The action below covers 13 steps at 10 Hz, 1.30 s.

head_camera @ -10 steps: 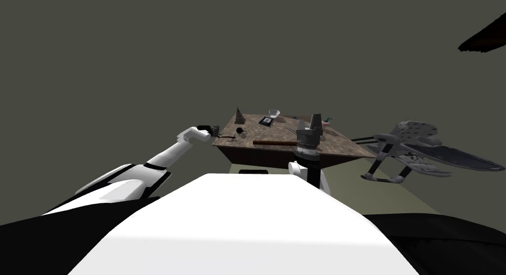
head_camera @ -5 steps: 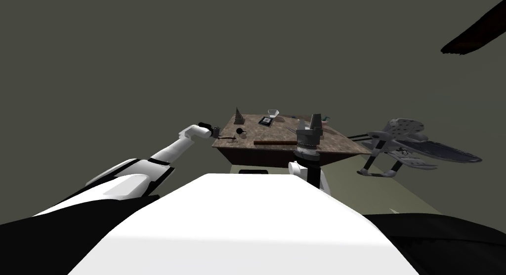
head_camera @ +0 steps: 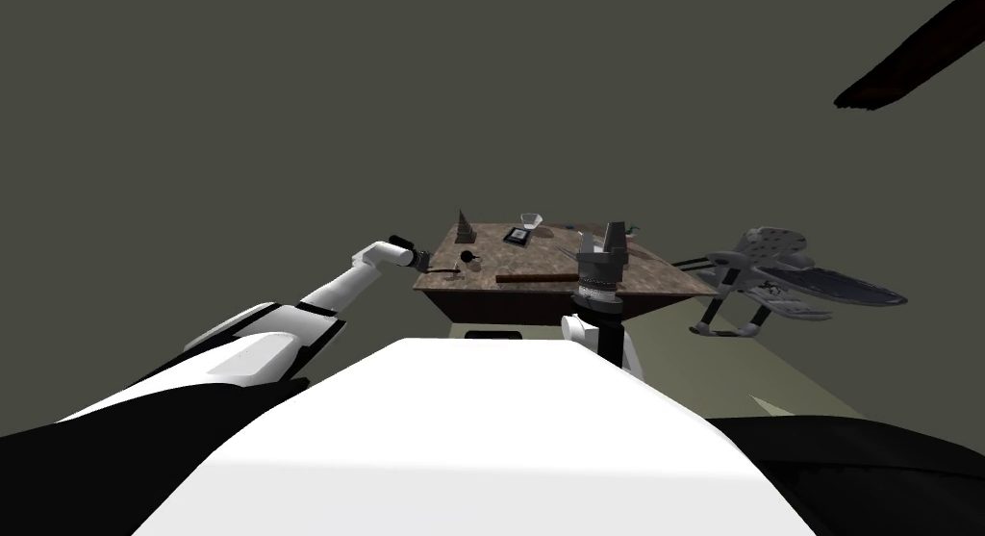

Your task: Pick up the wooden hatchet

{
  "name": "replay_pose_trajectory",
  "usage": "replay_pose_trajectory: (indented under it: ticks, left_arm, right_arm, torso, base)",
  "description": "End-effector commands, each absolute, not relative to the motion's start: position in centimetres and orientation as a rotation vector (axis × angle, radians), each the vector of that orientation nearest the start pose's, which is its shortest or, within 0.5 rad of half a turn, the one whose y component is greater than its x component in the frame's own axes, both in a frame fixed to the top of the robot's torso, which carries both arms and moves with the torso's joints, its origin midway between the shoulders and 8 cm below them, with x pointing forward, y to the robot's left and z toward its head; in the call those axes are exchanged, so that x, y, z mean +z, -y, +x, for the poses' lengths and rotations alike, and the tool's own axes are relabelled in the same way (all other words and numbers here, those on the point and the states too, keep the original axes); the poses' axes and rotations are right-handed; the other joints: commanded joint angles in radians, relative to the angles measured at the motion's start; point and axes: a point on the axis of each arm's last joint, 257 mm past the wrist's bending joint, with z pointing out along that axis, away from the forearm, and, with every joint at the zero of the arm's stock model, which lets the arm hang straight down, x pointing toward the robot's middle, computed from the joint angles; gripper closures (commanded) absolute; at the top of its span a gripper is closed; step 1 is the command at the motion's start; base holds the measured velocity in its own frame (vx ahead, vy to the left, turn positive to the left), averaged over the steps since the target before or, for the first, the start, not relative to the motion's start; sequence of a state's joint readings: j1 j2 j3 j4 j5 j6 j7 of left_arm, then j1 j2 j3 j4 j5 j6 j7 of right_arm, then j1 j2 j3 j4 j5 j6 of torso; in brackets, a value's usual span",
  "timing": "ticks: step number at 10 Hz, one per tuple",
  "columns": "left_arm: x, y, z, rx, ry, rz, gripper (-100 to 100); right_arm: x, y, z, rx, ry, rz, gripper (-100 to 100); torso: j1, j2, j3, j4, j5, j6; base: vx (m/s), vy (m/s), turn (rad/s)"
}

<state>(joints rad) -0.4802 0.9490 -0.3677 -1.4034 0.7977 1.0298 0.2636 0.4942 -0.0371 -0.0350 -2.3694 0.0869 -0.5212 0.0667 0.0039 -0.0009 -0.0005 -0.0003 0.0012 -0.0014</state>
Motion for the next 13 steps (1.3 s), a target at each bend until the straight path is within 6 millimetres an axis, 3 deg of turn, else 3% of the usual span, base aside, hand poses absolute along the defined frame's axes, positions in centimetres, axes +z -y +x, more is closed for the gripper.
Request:
replay_pose_trajectory:
  ticks: [1, 5, 10, 11, 12, 13]
  left_arm:
    - [-27.1, -40.0, 53.4, -0.510, -1.889, -1.871, -100]
    - [-28.2, -37.7, 52.4, -0.521, -1.947, -1.974, -100]
    - [-29.8, -32.9, 50.5, -0.546, -2.069, -2.119, -100]
    - [-29.5, -33.5, 50.7, -0.545, -2.055, -2.105, -100]
    - [-29.5, -33.4, 50.6, -0.543, -2.059, -2.108, 0]
    - [-30.0, -34.8, 50.0, -0.542, -2.030, -2.132, -100]
  right_arm:
    - [6.8, 26.8, 32.2, 1.177, -0.623, 0.454, 0]
    - [6.8, 26.8, 32.2, 1.177, -0.623, 0.454, 0]
    - [6.8, 26.8, 32.2, 1.177, -0.623, 0.454, 0]
    - [6.8, 26.8, 32.2, 1.177, -0.623, 0.454, 0]
    - [6.8, 26.8, 32.2, 1.177, -0.623, 0.454, 0]
    - [6.8, 26.8, 32.2, 1.177, -0.623, 0.454, 0]
  torso:
    - [0.000, 0.000, 0.000, 0.000, 0.000, 0.000]
    - [0.001, 0.000, 0.000, 0.000, 0.000, 0.000]
    - [0.001, 0.001, 0.000, 0.000, 0.000, 0.000]
    - [0.000, 0.001, 0.000, 0.000, 0.000, 0.000]
    - [-0.002, 0.001, 0.000, 0.000, 0.000, 0.000]
    - [-0.003, 0.001, 0.001, 0.000, -0.001, 0.000]
  base:
    - [0.005, 0.061, -0.063]
    - [0.012, 0.065, -0.057]
    - [0.004, 0.071, -0.053]
    - [0.000, 0.024, -0.006]
    - [0.000, 0.000, 0.000]
    - [0.004, -0.011, -0.167]
